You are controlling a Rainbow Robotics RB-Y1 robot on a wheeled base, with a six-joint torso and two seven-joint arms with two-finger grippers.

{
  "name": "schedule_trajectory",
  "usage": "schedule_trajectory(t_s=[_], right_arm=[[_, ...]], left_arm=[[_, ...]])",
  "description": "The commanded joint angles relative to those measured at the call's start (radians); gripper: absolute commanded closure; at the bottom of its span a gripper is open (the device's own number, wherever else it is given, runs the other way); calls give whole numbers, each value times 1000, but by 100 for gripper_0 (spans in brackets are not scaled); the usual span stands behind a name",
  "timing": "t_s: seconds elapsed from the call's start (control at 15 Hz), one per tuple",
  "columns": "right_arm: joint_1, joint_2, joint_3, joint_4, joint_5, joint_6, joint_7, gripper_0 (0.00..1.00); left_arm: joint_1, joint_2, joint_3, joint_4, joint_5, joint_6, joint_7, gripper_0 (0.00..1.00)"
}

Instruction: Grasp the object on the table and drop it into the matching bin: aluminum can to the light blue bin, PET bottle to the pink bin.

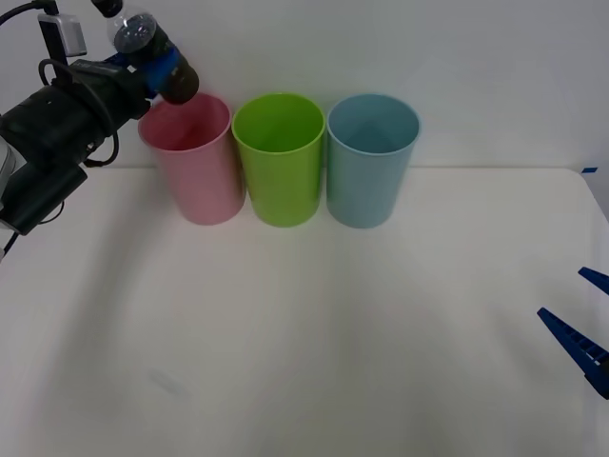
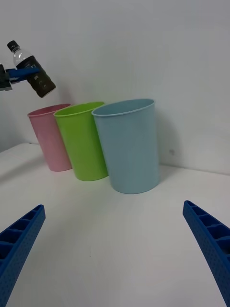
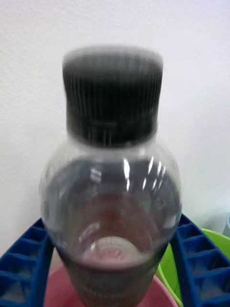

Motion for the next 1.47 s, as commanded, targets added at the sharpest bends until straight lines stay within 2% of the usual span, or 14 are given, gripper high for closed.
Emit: schedule_trajectory(t_s=[0.07,0.4,0.67,1.2,1.47], right_arm=[[0,0,0,0,0,0,0,0],[0,0,0,0,0,0,0,0],[0,0,0,0,0,0,0,0],[0,0,0,0,0,0,0,0],[0,0,0,0,0,0,0,0]], left_arm=[[0,1,0,-1,6,0,3,0],[25,7,2,-4,69,-37,-13,0],[117,37,26,-83,140,-57,-23,0],[459,47,189,-365,236,-134,-40,0],[623,47,296,-437,270,-247,-62,0]])
